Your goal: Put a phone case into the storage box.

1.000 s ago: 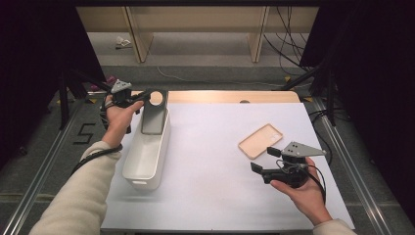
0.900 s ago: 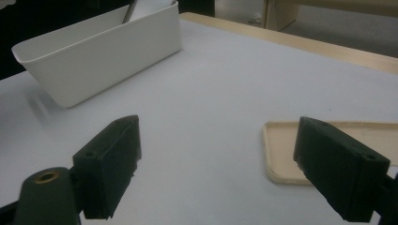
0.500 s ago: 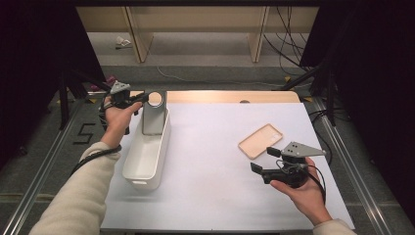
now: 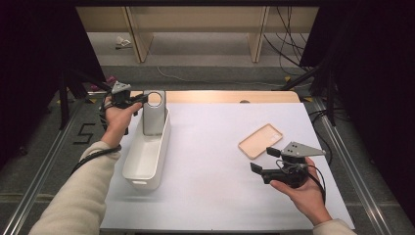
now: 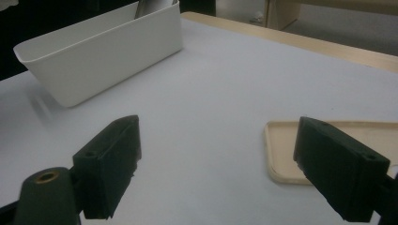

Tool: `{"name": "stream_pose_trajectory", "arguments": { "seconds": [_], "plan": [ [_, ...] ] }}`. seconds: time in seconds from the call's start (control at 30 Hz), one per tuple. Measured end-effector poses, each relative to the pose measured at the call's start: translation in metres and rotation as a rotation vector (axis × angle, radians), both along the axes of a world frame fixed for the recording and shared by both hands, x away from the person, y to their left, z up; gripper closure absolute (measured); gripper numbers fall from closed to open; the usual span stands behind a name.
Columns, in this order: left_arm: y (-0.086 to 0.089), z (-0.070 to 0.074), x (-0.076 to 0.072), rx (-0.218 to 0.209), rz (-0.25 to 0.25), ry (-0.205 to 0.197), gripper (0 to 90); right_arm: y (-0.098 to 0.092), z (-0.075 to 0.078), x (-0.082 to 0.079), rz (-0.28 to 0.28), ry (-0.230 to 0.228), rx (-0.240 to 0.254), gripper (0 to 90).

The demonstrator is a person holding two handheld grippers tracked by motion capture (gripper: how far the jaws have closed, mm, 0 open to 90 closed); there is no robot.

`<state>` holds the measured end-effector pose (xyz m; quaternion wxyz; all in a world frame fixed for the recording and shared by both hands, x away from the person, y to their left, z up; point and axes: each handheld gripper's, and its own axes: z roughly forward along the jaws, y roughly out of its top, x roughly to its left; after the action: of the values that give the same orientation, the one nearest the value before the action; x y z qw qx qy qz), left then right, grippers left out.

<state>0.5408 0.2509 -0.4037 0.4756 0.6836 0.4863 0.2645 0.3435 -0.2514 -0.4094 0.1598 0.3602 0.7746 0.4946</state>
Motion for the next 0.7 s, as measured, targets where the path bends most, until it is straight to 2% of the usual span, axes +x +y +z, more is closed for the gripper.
{"name": "stream_pose_trajectory", "arguments": {
  "seconds": [0.37, 0.7],
  "plan": [
    [0.0012, -0.0029, 0.0018, 0.017, 0.01, 0.023, 75.4, 0.0, -0.0004, 0.0002, 0.001, 0.003, 0.001, 16.1],
    [0.0004, -0.0049, 0.0022, 0.041, 0.02, 0.028, 75.2, 0.0002, -0.0005, 0.0003, 0.002, 0.004, 0.001, 16.1]
  ]
}}
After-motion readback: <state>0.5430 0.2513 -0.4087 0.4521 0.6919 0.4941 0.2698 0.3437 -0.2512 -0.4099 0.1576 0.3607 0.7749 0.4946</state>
